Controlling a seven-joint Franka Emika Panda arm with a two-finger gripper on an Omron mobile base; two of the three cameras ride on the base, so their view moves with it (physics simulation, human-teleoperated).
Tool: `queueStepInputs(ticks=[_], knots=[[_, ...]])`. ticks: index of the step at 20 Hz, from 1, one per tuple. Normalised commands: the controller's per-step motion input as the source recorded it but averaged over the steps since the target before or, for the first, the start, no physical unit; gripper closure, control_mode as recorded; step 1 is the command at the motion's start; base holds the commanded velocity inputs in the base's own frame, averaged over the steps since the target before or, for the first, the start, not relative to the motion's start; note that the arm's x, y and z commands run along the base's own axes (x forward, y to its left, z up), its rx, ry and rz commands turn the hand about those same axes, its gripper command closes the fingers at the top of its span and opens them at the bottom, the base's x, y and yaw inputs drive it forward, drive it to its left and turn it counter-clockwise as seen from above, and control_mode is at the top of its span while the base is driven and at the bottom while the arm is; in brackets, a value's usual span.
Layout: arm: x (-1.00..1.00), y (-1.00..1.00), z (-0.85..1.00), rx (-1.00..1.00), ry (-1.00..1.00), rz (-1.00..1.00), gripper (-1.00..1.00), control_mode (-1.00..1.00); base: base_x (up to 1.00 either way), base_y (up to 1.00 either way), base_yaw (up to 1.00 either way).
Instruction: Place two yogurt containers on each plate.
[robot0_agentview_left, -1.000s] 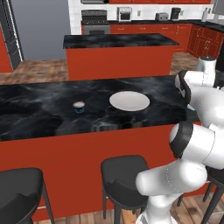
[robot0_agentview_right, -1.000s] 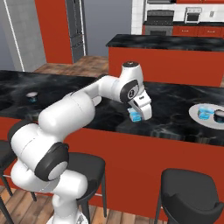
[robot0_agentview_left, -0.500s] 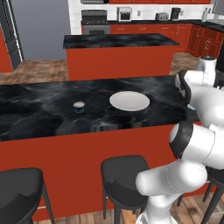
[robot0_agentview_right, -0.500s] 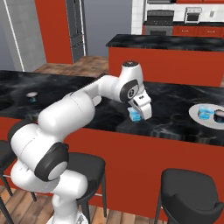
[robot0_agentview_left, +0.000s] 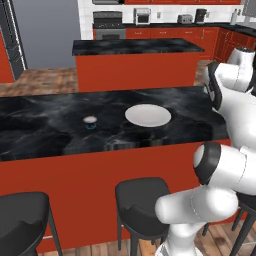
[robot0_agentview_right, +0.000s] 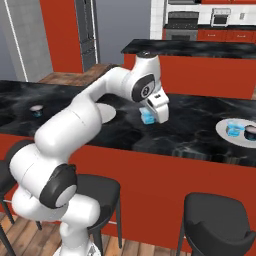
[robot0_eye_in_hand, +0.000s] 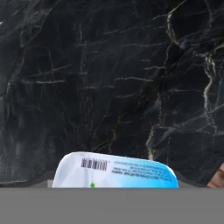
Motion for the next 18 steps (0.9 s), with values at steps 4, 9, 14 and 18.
queueStepInputs(ticks=[4,9,14,18], knots=[[0.00,0.95,0.00,0.02,0.00,0.16,1.00,-1.00,0.00,0.00,0.00],[0.16,1.00,0.00,0.00,0.00,0.13,1.00,-1.00,0.00,0.00,0.00],[0.55,0.87,0.00,0.00,0.02,0.04,1.00,-1.00,0.00,0.00,0.00],[0.87,0.93,0.00,0.00,0.04,0.00,1.00,-1.00,0.00,0.00,0.00]])
